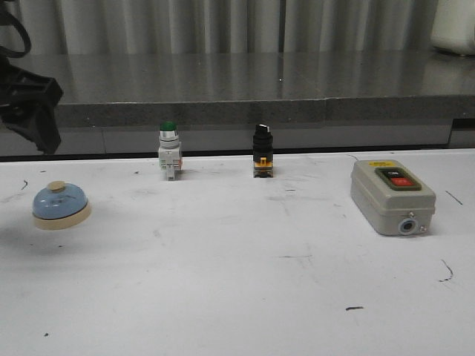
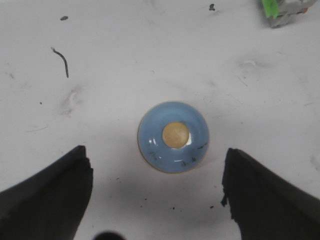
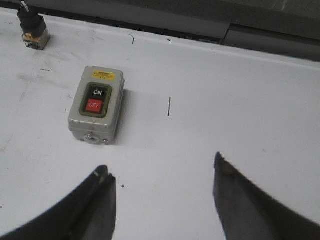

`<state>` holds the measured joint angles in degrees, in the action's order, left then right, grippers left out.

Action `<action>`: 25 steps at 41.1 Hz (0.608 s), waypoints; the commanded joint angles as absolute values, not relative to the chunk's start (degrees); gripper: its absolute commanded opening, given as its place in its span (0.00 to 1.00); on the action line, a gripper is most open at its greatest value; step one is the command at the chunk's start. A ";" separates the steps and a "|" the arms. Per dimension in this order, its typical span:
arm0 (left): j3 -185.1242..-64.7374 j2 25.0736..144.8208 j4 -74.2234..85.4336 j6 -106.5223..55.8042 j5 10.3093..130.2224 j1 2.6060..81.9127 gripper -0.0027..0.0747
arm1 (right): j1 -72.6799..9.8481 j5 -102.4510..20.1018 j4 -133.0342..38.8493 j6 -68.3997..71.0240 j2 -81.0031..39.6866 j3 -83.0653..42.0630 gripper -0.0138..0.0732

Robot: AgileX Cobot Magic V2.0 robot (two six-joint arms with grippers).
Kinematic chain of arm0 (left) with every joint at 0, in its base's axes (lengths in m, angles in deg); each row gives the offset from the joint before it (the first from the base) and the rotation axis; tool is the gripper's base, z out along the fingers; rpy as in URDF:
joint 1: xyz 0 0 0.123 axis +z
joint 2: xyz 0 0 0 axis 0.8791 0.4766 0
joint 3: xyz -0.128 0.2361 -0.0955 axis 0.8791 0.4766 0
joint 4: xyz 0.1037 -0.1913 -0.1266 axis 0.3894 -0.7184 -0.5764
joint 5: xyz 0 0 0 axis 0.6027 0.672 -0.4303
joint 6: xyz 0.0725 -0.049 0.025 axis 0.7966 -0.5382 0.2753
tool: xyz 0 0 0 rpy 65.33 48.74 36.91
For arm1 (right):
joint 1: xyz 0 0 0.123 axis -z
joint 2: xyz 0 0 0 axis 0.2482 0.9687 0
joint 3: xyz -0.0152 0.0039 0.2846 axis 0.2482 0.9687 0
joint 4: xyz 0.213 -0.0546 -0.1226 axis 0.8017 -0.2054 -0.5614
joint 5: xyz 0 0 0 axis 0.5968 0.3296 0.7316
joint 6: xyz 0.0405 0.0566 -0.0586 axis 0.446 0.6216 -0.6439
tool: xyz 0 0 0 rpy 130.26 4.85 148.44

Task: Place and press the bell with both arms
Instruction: 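Lower the open left gripper over the blue desk bell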

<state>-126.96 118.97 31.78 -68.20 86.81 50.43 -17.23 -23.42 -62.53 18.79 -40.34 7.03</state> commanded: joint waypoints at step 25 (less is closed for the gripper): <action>-136.62 132.69 30.86 -68.39 84.65 48.52 0.76 | -16.87 -27.75 -62.51 18.80 -40.09 4.92 0.68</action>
